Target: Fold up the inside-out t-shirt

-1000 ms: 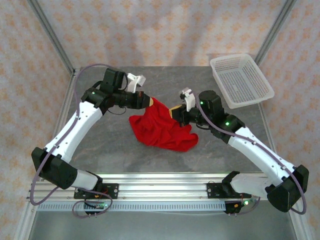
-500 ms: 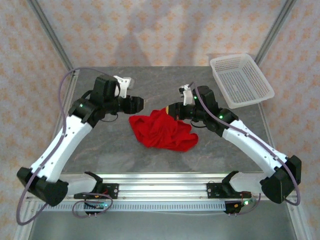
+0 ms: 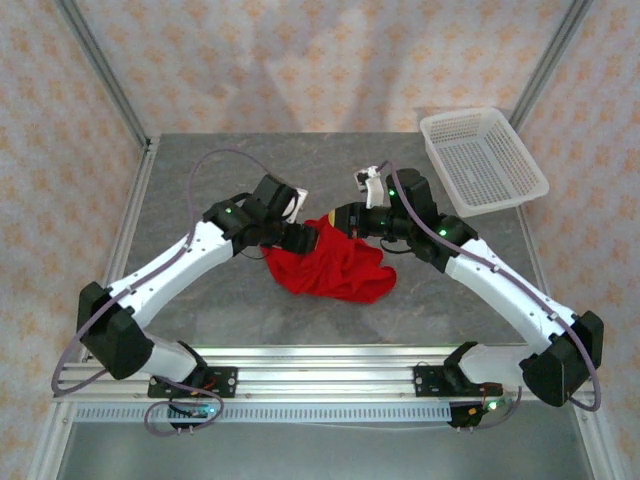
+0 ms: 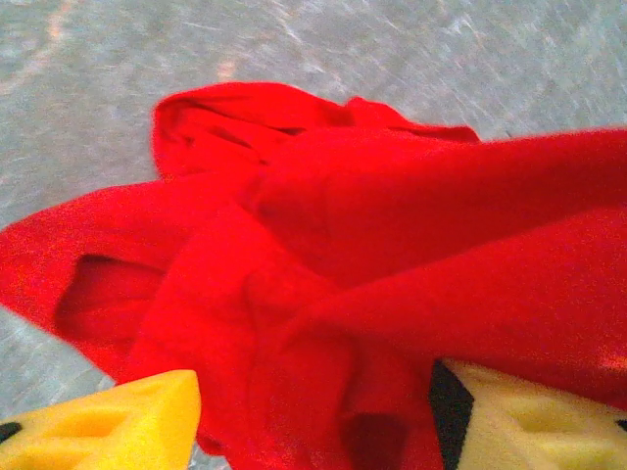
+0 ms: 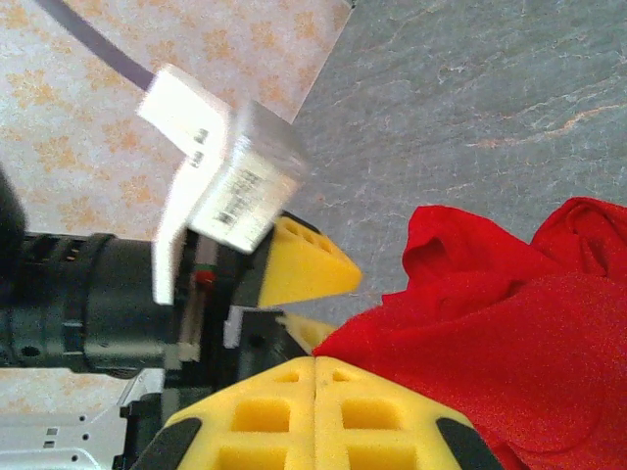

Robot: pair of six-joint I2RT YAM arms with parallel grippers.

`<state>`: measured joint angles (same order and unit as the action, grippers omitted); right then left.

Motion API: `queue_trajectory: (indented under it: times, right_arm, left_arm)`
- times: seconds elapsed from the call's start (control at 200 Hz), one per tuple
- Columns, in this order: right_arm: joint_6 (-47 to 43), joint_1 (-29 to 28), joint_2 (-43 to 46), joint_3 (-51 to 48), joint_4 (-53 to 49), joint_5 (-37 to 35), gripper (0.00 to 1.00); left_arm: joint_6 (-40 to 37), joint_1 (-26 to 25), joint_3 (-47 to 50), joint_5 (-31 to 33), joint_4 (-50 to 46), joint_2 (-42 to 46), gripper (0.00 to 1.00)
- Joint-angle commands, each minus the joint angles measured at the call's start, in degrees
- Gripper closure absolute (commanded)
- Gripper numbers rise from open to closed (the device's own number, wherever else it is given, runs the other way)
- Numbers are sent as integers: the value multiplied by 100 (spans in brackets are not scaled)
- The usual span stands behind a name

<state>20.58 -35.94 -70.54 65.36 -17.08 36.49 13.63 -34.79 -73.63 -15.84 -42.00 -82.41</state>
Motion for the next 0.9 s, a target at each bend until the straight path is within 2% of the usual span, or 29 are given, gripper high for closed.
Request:
queue_trajectory:
  times: [0.0,0.2,0.275,0.375,0.44,0.485,0.58,0.625,0.661,0.716,0.786,0.891]
  right_arm:
    - [0,17,129,46,70,34,100]
    - [8,17,115,60,51,14,100]
    - [17,13,94,73,47,8,100]
    - [37,17,68,97,-68,-120,100]
    - [-2,17,58,108,-289,-376,100]
    - [-44,17,58,116,-573,-777,100]
    - [-62,17,96,116,-1565,-2223,98]
    - [-439,5,164,-51,-1762,-2194,93]
    - [-725,-56,232,-261,-1890,-2140,84]
    - [-818,-170,329,-618,-2091,-2263,76]
    - [-658,-194,629,-1050,-2096,-2127,73]
    - [-7,-194,1202,-1696,-1736,-2500,68]
  left_arm:
    - [-417,7,161,-667,210,-88,31]
    - [-563,0,366,-364,297,-166,22]
    - [-673,-49,302,78,257,-253,21]
    - [-870,-90,204,519,232,-353,23]
    - [-994,-90,187,564,251,-411,31]
    - [-1088,-90,138,390,140,-520,36]
    - [-1221,-90,126,-621,-49,-707,34]
    - [-1070,-90,291,-1102,102,-629,32]
    - [-947,-94,446,-1458,292,-518,31]
    - [-807,-151,604,-1833,480,-402,29]
    - [-887,-415,563,-1857,307,-429,28]
    - [-896,-904,359,-964,2,-760,26]
